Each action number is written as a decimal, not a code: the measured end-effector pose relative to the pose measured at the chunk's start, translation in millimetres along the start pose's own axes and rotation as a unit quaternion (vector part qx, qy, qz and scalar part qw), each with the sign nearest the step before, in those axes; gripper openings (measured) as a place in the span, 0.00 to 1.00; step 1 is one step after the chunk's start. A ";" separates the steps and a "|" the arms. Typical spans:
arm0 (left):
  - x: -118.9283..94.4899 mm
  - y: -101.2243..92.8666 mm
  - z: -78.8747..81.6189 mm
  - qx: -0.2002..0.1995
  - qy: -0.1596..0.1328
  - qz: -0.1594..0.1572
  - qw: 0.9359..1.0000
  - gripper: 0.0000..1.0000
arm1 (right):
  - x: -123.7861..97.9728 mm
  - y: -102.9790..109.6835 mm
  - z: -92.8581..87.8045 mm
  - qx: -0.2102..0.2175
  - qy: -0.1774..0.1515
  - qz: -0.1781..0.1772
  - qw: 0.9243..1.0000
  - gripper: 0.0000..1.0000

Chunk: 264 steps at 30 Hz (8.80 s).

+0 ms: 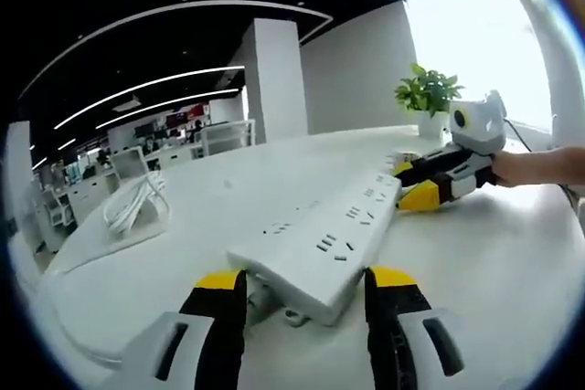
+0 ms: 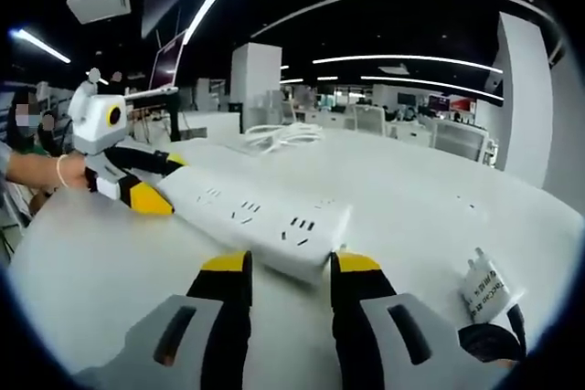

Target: Straighten the power strip on the desk, plug the charger into it

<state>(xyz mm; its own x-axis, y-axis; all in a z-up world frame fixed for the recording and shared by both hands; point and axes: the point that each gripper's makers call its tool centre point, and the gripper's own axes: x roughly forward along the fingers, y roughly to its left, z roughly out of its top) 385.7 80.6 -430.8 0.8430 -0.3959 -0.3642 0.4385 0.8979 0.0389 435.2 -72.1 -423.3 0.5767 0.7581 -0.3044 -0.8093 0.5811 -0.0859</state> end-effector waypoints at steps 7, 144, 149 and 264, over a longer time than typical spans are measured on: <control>1.4 1.5 0.4 0.003 -0.001 -0.008 1.000 0.52 | -1.6 0.9 -0.4 0.001 0.002 -0.002 1.000 0.32; 40.5 3.8 13.3 0.061 0.006 -0.113 0.992 0.55 | -29.2 -4.9 -9.2 0.005 0.005 -0.073 0.997 0.21; 42.6 4.3 14.1 0.062 0.006 -0.116 0.991 0.54 | -30.5 -6.4 -9.6 0.005 0.001 -0.076 0.997 0.20; -21.4 -34.9 45.7 0.019 -0.110 -0.145 0.983 0.99 | -63.1 34.1 29.3 0.050 -0.106 -0.040 0.992 1.00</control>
<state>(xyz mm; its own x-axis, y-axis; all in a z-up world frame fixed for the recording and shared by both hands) 366.6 49.0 -381.8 0.7266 -0.6693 -0.1550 0.6774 0.7356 -0.0012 374.5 -91.5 -379.2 0.6584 0.7469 -0.0930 -0.7504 0.6610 -0.0037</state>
